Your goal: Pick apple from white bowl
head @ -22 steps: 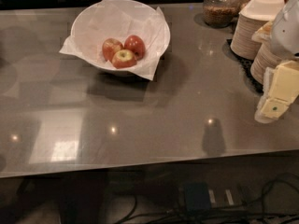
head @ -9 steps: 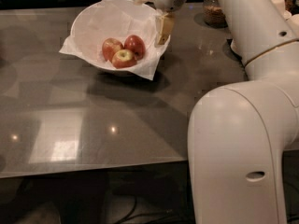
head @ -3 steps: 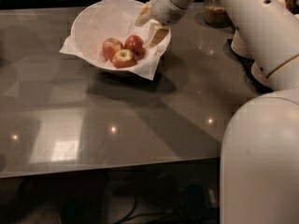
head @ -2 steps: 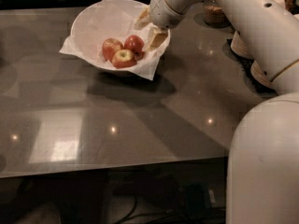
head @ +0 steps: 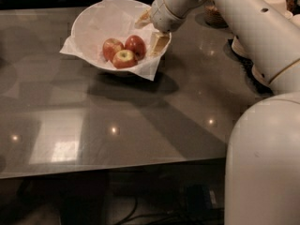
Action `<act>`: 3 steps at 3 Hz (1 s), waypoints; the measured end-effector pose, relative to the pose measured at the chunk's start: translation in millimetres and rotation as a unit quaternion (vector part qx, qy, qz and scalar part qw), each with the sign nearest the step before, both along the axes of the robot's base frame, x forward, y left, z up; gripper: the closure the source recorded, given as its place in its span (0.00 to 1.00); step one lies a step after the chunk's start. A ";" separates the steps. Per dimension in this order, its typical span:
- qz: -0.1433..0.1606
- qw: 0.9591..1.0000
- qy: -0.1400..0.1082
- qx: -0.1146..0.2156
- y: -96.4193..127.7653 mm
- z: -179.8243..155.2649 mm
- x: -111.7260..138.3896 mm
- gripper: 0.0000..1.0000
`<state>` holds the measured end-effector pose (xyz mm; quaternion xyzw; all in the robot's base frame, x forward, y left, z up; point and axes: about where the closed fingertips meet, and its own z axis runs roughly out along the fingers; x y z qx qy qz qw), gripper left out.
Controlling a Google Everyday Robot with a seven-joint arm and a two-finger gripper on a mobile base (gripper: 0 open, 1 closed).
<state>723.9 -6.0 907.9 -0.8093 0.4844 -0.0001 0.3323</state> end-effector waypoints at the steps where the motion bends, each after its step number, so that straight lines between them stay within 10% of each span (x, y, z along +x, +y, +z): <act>1: 0.006 1.000 0.001 -0.006 -2.5 -6.5 10.1 0.36; 3: 0.025 1.000 0.010 -0.009 8.8 -22.2 35.0 0.37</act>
Offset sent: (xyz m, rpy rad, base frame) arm 0.0367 -0.0086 -0.0102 -0.0384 0.0016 0.0321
